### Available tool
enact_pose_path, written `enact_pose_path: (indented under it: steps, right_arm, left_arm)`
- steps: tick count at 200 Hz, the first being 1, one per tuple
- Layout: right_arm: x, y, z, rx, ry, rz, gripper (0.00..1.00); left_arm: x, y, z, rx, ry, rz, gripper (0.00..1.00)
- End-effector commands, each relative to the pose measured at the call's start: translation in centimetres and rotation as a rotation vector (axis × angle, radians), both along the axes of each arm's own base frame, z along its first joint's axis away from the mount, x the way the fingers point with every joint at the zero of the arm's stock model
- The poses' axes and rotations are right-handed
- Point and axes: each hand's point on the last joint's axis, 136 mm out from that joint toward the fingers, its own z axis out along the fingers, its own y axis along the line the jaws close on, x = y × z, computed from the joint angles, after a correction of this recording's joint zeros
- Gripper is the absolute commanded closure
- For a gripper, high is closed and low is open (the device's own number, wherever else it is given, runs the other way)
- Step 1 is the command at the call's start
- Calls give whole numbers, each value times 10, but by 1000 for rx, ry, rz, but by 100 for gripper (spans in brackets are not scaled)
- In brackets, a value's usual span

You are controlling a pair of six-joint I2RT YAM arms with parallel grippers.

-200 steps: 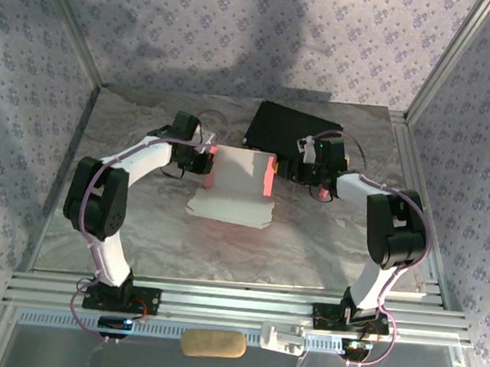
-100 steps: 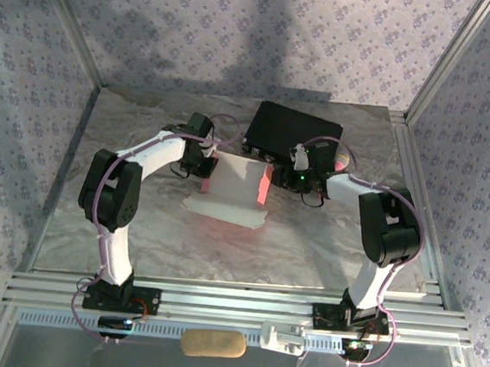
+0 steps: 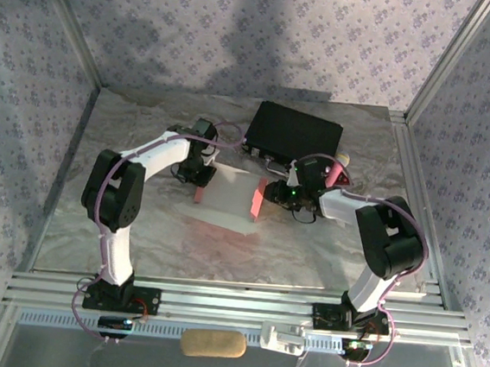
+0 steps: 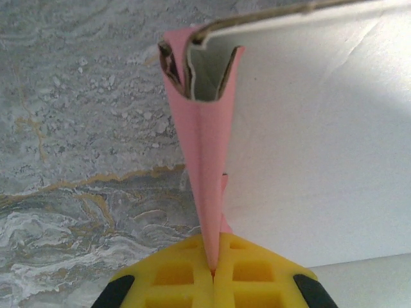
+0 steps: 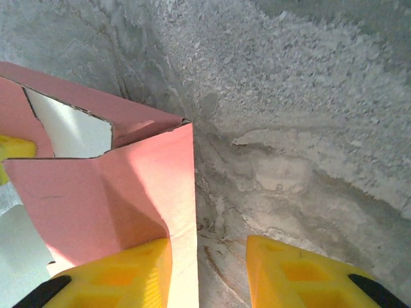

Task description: Fold the paper box

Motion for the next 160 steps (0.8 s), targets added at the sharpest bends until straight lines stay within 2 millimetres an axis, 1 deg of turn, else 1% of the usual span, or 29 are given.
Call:
enact_pose_path:
  steps: [1, 31, 48, 67, 86, 108, 136, 160]
  right_arm:
    - [3, 4, 10, 24, -13, -46, 64]
    - [-7, -8, 12, 8, -1, -105, 65]
    - [-13, -10, 13, 0, 13, -119, 65]
    - [-19, -8, 11, -1, 20, -123, 65]
    - [-19, -5, 10, 9, 25, -125, 65]
    - [-19, 3, 8, 43, 39, -109, 65]
    - [-20, 14, 13, 63, 26, -87, 65]
    - [-21, 16, 16, 51, 21, -86, 65]
  left_arm:
    - [-15, 7, -11, 64, 76, -24, 100]
    - [-16, 8, -13, 71, 81, -27, 100]
    - [-16, 8, -14, 75, 85, -32, 100]
    - [-15, 7, -17, 78, 92, -31, 100]
    - [-15, 8, -17, 79, 94, -30, 100]
    - [-15, 7, -16, 80, 95, -35, 100]
    - [-15, 7, -15, 82, 95, -38, 100]
    - [-15, 7, -14, 80, 94, -43, 100]
